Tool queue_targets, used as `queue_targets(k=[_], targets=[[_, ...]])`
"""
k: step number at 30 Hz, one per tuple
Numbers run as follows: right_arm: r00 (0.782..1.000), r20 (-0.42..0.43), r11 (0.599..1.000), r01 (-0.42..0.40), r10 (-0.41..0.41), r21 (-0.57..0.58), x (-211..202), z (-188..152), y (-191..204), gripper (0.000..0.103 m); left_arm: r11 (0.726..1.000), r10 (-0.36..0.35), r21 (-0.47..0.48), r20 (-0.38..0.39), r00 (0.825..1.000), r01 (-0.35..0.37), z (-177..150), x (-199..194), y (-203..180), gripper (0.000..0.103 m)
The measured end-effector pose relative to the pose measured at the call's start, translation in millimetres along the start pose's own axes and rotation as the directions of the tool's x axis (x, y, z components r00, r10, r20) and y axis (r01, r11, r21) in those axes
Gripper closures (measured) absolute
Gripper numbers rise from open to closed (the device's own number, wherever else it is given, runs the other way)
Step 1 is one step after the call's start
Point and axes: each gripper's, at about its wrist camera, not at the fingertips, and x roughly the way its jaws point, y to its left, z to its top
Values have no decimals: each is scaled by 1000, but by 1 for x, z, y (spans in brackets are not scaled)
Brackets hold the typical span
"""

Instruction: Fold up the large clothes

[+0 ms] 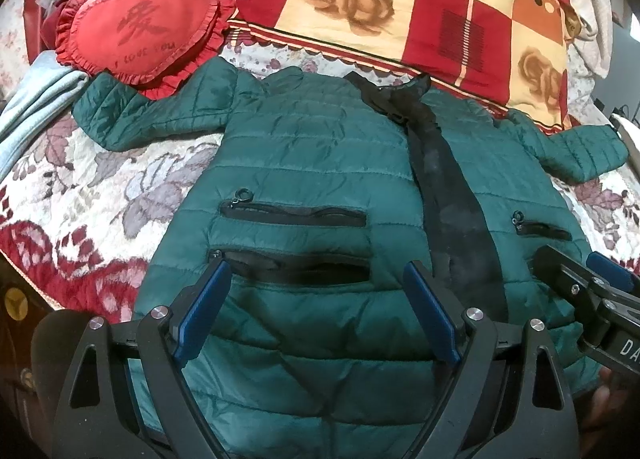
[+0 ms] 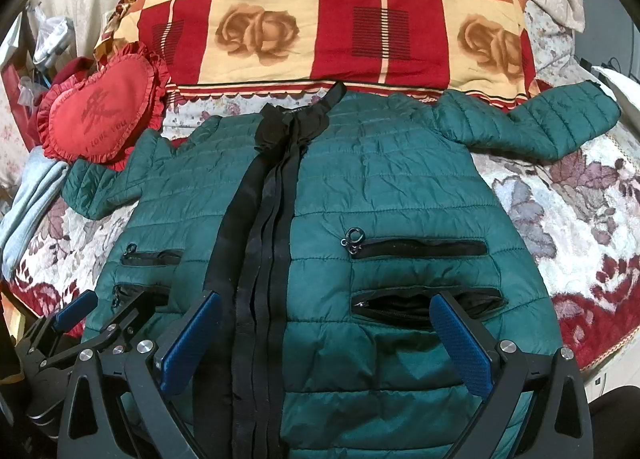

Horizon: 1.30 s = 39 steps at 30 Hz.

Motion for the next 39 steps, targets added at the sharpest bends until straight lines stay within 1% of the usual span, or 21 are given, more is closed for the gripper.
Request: queue_targets(k=[12, 29, 39], targets=[[1000, -4, 1000, -4, 4, 6, 4, -3, -1, 0, 1000, 10, -13, -4, 1000, -10, -2, 2, -1, 15], [1000, -11, 1000, -4, 4, 4, 7, -4, 1, 0, 1000, 7, -20, -7, 1000, -7, -2, 1, 2, 15], [999, -36, 1000, -10, 10, 17, 6, -3, 3, 0, 1000, 8, -24, -12, 1000, -8, 0, 0, 5, 15]])
